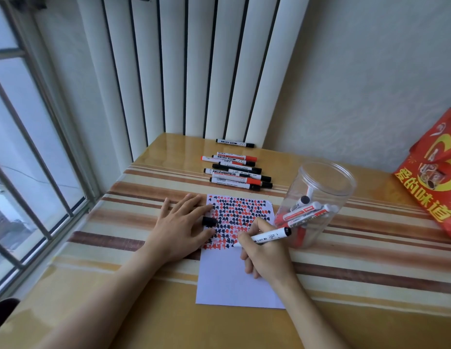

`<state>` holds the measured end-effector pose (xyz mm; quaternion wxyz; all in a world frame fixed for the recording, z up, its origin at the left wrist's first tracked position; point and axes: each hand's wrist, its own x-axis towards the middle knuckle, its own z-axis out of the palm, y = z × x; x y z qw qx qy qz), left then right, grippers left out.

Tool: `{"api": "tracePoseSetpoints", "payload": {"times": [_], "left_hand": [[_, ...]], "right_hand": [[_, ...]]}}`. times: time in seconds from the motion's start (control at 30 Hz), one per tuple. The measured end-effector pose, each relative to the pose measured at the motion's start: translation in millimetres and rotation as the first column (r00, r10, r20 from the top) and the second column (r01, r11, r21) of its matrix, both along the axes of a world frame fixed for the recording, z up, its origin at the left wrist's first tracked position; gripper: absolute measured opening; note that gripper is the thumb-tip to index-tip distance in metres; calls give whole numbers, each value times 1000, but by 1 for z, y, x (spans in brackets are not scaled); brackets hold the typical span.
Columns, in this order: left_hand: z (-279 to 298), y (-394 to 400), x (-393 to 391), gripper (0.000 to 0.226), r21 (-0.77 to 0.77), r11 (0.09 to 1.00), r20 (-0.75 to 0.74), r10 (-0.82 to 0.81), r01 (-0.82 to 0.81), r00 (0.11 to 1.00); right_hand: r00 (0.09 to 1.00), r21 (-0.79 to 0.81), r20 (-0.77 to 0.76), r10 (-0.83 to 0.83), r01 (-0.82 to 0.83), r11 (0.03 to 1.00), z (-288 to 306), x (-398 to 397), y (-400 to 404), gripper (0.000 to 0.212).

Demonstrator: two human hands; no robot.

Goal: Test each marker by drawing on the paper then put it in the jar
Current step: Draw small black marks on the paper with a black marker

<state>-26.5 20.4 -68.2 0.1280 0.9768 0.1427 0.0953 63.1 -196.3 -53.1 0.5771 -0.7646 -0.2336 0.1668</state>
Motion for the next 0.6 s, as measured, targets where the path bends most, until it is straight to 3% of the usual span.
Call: {"api": "tracePoseSetpoints", "payload": {"times": [0.6], "left_hand": [[2,-1,-1,76,-9,1000,2,0,0,1000]], "right_hand": [[999,-33,23,27,-27,999,-1,0,1,30]]}}
